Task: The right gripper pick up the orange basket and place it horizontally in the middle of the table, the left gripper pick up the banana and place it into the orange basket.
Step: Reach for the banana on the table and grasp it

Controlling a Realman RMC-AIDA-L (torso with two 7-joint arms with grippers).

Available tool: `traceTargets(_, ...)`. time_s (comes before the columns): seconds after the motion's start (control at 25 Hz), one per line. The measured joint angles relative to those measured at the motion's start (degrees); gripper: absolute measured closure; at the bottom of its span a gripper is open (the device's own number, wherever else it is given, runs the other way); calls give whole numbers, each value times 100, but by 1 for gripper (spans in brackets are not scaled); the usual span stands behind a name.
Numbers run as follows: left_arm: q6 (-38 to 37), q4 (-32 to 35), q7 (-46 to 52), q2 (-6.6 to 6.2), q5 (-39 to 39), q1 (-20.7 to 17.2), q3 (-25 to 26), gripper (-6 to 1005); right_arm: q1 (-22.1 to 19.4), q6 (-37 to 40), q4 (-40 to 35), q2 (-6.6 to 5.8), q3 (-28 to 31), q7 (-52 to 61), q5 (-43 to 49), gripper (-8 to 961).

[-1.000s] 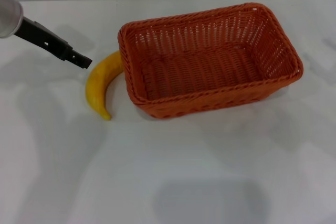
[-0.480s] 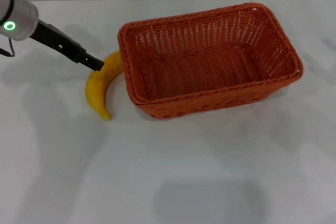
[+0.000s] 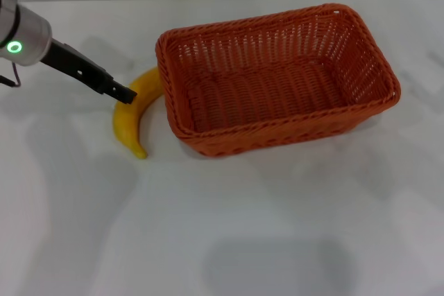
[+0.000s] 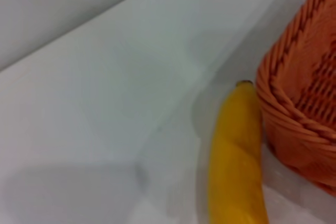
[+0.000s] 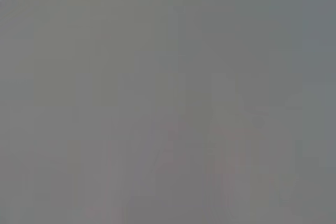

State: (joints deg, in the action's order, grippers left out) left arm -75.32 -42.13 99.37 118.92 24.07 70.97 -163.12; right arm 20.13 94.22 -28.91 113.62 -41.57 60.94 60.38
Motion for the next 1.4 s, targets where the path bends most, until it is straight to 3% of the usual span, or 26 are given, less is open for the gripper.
traceTargets(1.4,616,686,220,0,36,-166,8,131,-24,40,-1,-25,-9,92,9,175)
